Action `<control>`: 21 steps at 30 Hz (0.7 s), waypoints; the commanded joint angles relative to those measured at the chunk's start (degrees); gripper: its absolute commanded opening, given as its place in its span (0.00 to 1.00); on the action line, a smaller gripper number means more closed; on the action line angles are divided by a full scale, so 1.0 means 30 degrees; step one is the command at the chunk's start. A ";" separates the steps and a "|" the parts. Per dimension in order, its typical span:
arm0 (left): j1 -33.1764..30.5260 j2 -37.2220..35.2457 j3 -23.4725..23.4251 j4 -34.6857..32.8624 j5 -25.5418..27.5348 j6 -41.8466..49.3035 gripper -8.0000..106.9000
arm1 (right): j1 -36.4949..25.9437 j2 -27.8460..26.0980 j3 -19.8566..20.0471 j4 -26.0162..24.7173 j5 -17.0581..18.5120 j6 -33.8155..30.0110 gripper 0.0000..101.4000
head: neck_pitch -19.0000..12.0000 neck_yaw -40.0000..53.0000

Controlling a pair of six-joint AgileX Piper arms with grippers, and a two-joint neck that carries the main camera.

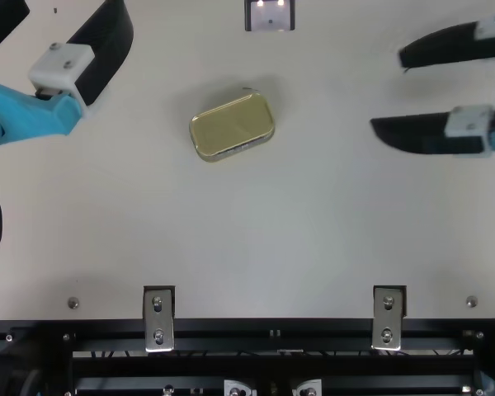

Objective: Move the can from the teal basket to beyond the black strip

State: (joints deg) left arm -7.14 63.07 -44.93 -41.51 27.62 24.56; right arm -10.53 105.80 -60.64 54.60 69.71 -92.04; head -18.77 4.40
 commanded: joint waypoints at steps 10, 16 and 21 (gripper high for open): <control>0.0000 0.0000 0.0000 0.0000 0.0000 0.0000 0.85 | 0.1926 0.1844 0.0278 0.1396 0.0063 -0.1823 1.00 | -0.0525 -0.0077; 0.0000 0.0000 0.0000 0.0000 0.0000 0.0000 0.85 | 0.1921 0.2012 0.0149 0.1636 0.0034 -0.2366 1.00 | -0.0525 -0.0077; 0.0000 0.0000 0.0000 0.0000 0.0000 0.0000 0.85 | 0.1873 0.1990 0.0071 0.1816 0.0003 -0.2425 1.00 | -0.0525 -0.0077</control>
State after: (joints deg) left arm -7.14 63.07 -44.93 -41.51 27.62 24.56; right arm -4.91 111.77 -60.43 60.05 69.79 -99.32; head -18.77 4.40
